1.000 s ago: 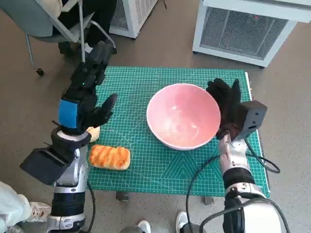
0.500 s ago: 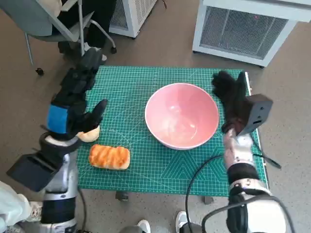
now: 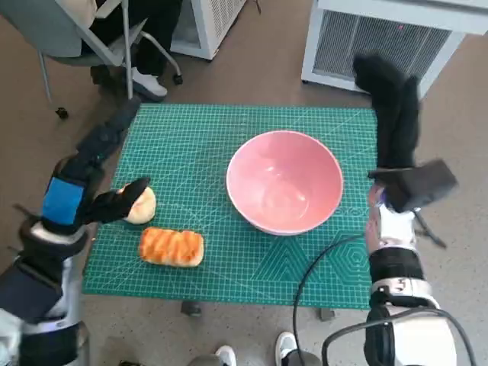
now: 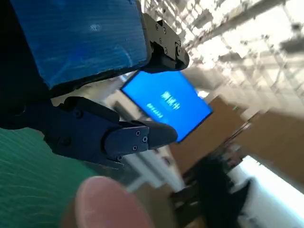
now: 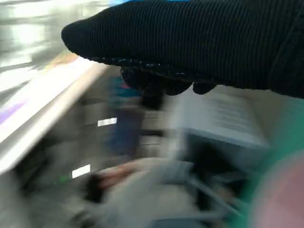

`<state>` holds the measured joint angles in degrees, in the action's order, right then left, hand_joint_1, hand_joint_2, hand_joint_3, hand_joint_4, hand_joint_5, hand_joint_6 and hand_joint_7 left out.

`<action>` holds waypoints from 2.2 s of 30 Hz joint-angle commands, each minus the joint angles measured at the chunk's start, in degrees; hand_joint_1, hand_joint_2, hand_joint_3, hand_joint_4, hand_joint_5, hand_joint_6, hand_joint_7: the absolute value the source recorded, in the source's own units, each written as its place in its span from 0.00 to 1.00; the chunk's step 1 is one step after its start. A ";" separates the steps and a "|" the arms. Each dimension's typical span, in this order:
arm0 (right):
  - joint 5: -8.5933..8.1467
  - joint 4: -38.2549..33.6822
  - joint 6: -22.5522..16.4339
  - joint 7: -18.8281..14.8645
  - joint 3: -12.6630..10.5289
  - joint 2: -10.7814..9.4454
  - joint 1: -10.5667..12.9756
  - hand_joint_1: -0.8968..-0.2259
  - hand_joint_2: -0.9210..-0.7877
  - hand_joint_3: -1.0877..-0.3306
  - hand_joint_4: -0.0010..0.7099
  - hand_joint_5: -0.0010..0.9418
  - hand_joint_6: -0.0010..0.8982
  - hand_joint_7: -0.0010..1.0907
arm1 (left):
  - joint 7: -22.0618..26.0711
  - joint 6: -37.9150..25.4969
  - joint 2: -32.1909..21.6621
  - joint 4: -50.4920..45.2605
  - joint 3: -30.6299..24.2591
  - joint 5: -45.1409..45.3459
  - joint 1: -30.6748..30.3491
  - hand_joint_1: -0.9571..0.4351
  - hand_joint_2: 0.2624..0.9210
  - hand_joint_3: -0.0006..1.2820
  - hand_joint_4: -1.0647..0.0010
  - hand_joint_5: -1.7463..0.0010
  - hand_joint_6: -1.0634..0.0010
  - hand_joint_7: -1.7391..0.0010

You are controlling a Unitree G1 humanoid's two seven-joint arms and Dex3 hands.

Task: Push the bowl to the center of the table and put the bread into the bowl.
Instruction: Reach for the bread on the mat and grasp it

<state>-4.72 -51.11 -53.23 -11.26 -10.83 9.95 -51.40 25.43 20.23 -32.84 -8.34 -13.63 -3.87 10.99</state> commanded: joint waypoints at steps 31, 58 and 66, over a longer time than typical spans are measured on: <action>-9.82 24.96 5.33 -11.50 6.06 -0.97 11.28 0.43 0.00 0.39 0.31 0.05 0.00 0.58 | 12.26 -23.50 -14.13 -11.16 14.91 22.59 -7.98 0.26 1.00 0.06 0.78 1.00 0.66 0.99; -9.69 26.09 6.63 -11.11 5.98 -1.00 12.00 0.46 0.00 0.37 0.29 0.08 0.00 0.57 | 0.19 -16.97 -5.35 8.97 25.61 32.12 -1.90 0.55 0.99 0.02 0.49 0.73 0.64 0.54; -10.05 25.94 7.04 -11.28 5.92 -1.12 12.01 0.45 0.00 0.36 0.27 0.09 0.00 0.56 | -1.31 -15.53 -4.96 10.13 25.03 30.74 -2.37 0.68 0.83 0.28 0.45 0.22 0.52 0.31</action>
<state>-15.32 -24.95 -46.92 -22.28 -4.74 8.82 -40.77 23.73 4.41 -37.91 0.97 11.39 27.09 9.22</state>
